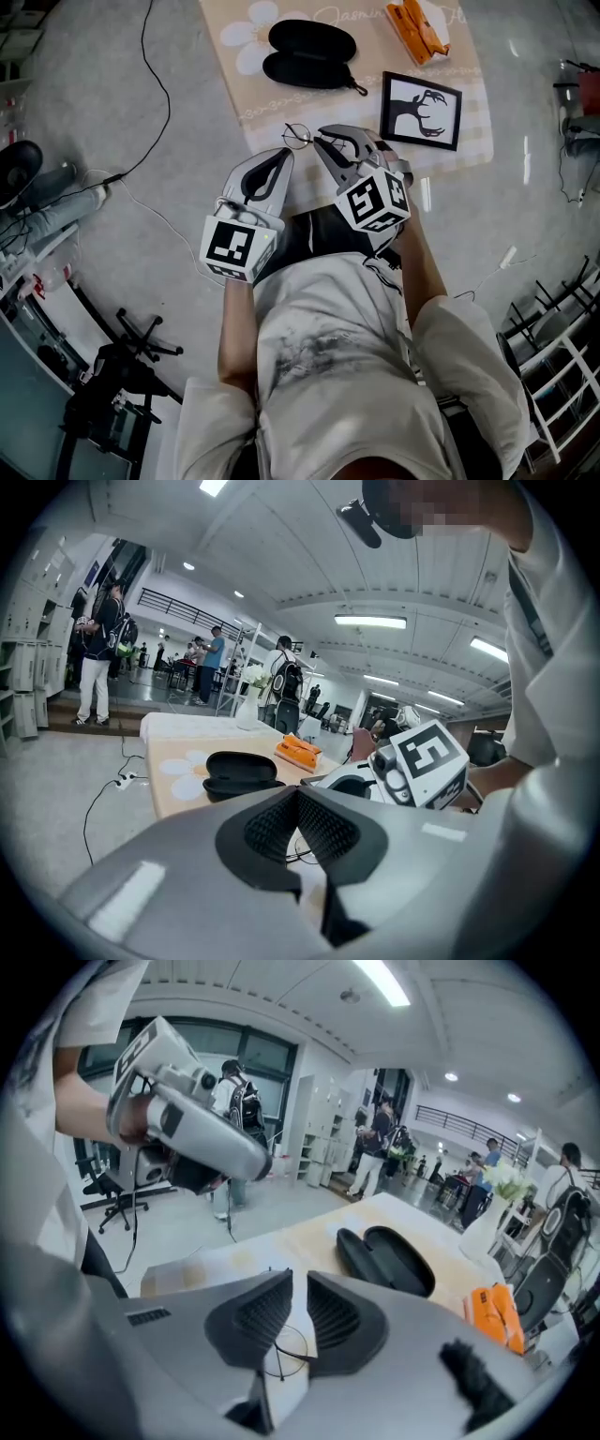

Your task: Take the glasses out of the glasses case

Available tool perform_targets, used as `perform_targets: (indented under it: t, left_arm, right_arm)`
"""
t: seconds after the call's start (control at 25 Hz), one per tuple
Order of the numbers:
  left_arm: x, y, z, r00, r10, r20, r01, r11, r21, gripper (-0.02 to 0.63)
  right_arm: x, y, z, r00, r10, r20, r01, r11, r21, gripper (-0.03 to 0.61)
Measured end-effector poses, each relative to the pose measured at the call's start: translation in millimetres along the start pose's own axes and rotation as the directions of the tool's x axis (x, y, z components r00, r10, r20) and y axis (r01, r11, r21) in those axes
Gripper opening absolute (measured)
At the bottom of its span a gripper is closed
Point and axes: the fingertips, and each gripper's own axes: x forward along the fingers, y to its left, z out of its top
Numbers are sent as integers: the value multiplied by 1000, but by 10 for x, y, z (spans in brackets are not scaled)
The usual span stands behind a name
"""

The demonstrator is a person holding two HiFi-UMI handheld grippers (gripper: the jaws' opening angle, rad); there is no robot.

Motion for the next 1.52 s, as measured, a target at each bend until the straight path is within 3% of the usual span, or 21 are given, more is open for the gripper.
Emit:
perform_targets:
  t: [0.24,0.56,0.84,1.52]
  left_arm:
    - [-13,-25,142,1000,-20,24,19,1000,21,6]
    - [-142,-96,385,993,-59,103,54,997,45,6]
    - [-224,-138,392,989,-69,128,66,997,30,5]
    - [-273,-181,314,990,-80,118,76,996,38,5]
  right_arm:
    - [-315,-201,199,995,-73,75,68,996,65,18]
    - [-757,-312,426,971,-138,195,94,971,218,17]
    - [-1037,-353,460,949,-186,256,92,936,339,17]
    - [-1108,-165,477,946,-177,272,63,922,381,17]
